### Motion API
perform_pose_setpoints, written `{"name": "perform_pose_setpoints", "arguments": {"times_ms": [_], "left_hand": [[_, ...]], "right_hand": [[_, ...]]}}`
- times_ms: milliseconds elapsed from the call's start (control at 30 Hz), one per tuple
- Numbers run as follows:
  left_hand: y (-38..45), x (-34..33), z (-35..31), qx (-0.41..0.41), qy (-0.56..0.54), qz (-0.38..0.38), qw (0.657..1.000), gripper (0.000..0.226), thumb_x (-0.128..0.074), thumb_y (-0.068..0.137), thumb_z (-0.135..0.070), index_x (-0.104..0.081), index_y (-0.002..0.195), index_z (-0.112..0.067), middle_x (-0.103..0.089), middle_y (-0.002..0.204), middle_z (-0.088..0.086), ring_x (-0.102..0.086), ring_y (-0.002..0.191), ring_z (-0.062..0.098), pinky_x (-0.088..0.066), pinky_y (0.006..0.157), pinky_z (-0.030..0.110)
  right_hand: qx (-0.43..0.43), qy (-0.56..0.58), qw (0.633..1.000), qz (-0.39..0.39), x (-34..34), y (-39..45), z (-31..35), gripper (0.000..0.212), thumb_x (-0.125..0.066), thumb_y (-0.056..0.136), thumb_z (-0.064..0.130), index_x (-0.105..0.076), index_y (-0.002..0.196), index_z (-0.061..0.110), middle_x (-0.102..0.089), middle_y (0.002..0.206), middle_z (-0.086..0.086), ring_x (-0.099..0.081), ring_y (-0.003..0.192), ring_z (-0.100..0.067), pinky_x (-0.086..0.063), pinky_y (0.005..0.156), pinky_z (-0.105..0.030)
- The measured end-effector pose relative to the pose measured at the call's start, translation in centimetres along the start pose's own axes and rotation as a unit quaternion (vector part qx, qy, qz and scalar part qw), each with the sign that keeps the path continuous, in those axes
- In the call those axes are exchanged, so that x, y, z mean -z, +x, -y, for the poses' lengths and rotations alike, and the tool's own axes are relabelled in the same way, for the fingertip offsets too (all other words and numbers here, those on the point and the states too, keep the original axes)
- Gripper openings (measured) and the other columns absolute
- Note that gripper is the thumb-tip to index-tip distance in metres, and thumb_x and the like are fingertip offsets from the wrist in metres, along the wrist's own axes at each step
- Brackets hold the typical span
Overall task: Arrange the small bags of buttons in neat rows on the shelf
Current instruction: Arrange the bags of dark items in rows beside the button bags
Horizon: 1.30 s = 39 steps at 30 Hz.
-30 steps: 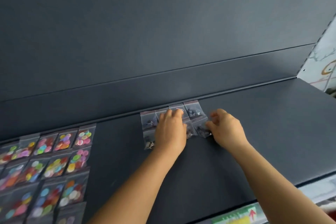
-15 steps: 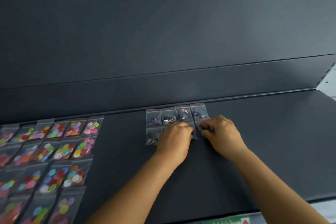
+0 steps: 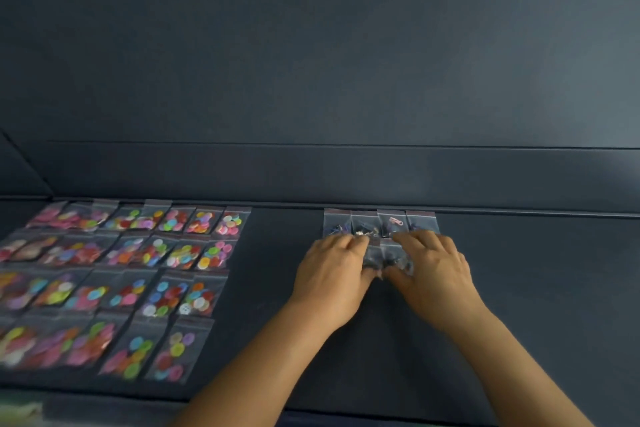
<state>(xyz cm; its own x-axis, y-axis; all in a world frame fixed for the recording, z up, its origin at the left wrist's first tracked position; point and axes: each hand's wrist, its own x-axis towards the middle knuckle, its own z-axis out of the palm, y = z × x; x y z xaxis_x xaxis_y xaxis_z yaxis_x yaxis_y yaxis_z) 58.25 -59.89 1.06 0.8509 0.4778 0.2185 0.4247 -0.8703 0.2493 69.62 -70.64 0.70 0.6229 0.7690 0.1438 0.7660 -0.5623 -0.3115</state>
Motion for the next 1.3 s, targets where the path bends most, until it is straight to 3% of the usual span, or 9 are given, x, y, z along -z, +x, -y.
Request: {"name": "perform_pose_setpoints", "arguments": {"times_ms": [300, 500, 900, 1300], "left_hand": [[-8.9, 5.1, 8.8, 0.112, -0.004, -0.05, 0.992, 0.055, -0.045, 0.095, -0.042, -0.03, 0.145, -0.025, -0.036, 0.147, -0.006, -0.031, 0.135, 0.013, -0.025, 0.109, 0.027], [-17.3, 8.8, 17.0, 0.185, -0.001, -0.067, 0.98, 0.056, -0.044, 0.095, -0.045, -0.029, 0.146, -0.027, -0.037, 0.146, -0.008, -0.033, 0.132, 0.013, -0.03, 0.107, 0.027], [-32.6, 15.8, 31.5, 0.284, 0.044, -0.087, 0.954, 0.056, -0.042, 0.096, -0.044, -0.027, 0.147, -0.025, -0.035, 0.147, -0.004, -0.029, 0.134, 0.016, -0.025, 0.111, 0.03], [-38.0, 20.4, 43.6, 0.355, 0.066, -0.135, 0.923, 0.056, -0.047, 0.095, -0.04, -0.03, 0.145, -0.022, -0.04, 0.145, 0.0, -0.031, 0.134, 0.018, -0.022, 0.11, 0.03]], "right_hand": [[0.134, 0.039, 0.99, 0.036, -2.2, -2.0, 11.7, 0.064, -0.049, 0.09, 0.049, -0.025, 0.146, 0.026, -0.03, 0.149, 0.008, -0.019, 0.141, -0.014, -0.016, 0.114, -0.03], [0.193, 0.052, 0.979, 0.044, -4.7, -4.4, 22.8, 0.062, -0.051, 0.09, 0.047, -0.028, 0.144, 0.027, -0.032, 0.149, 0.007, -0.023, 0.14, -0.015, -0.018, 0.113, -0.031], [0.287, 0.078, 0.949, 0.108, -11.3, -9.5, 43.6, 0.064, -0.05, 0.091, 0.047, -0.024, 0.146, 0.028, -0.029, 0.151, 0.007, -0.021, 0.14, -0.015, -0.016, 0.115, -0.035], [0.366, 0.082, 0.916, 0.14, -17.0, -7.3, 58.4, 0.063, -0.05, 0.09, 0.048, -0.028, 0.145, 0.027, -0.03, 0.15, 0.006, -0.022, 0.139, -0.015, -0.013, 0.115, -0.036]]}}
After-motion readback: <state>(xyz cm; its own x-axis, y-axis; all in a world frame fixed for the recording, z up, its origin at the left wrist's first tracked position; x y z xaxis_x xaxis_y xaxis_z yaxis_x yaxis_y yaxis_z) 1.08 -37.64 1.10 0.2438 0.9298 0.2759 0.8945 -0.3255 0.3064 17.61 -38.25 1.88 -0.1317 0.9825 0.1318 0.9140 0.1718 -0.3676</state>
